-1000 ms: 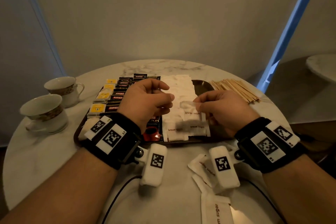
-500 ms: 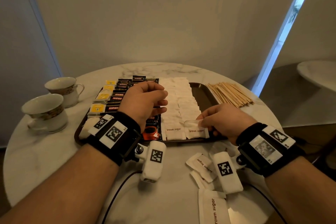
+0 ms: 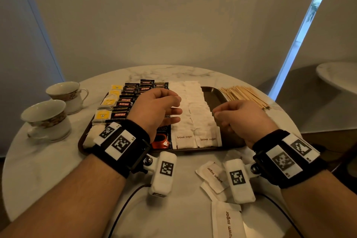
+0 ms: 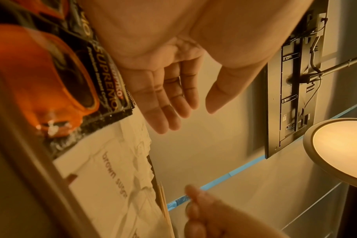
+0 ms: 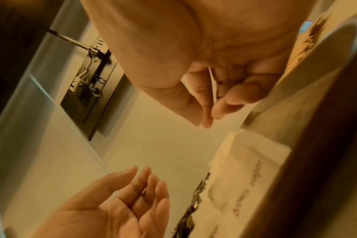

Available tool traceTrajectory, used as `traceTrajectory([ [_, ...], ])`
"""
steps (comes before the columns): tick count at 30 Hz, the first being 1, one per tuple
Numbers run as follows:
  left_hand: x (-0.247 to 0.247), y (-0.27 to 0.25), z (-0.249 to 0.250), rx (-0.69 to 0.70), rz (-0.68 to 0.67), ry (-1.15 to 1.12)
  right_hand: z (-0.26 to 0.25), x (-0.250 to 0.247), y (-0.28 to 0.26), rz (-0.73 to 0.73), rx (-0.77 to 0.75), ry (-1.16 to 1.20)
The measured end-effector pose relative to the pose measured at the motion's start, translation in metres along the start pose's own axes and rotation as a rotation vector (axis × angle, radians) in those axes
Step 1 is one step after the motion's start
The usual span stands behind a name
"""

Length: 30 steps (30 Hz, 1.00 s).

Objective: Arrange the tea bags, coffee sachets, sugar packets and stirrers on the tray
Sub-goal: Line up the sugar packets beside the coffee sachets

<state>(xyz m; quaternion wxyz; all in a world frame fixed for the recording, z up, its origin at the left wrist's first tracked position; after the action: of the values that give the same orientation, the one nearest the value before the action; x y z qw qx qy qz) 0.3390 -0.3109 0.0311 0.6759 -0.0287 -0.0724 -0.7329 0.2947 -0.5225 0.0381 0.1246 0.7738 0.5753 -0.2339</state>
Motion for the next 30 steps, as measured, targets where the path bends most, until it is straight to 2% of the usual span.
traceTrajectory([
  [1,0.000,0.000,0.000,0.001,-0.001,-0.002,-0.003,0.001,-0.001,0.012,-0.025,0.048],
  [3,0.000,-0.001,0.001,0.004,-0.002,0.002,-0.008,0.009,-0.003,-0.064,-0.027,0.097],
  [6,0.002,-0.002,0.001,0.006,-0.002,0.015,-0.011,0.023,-0.007,-0.258,0.080,0.123],
  [8,0.002,-0.002,0.000,0.005,0.004,0.012,-0.010,0.027,-0.007,-0.305,0.131,0.112],
  [16,0.000,0.000,0.000,0.009,0.012,0.010,-0.009,0.021,-0.003,-0.316,0.155,0.163],
  [18,0.000,0.000,0.000,0.006,0.011,0.005,-0.007,0.015,0.000,-0.228,0.116,0.289],
  [21,-0.002,0.001,0.001,0.012,0.017,-0.004,-0.003,0.009,0.008,-0.010,0.067,0.538],
  [23,-0.003,0.002,0.000,0.019,0.020,-0.010,-0.001,0.011,0.012,0.039,0.063,0.651],
  [30,-0.004,0.003,0.002,0.027,0.037,-0.029,0.010,0.027,0.013,-0.129,0.121,0.775],
])
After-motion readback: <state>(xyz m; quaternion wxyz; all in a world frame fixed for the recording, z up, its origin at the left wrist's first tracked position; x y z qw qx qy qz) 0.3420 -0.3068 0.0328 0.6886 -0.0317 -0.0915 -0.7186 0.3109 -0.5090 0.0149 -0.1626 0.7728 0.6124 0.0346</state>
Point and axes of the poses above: each hand's wrist, its own y-axis towards the middle knuckle, its own x-axis out of the palm, z = x × y, the point moved 2 cm from there along y, towards the middle knuckle, and after that the axes turned 3 degrees about x, right-handed, at the moved point
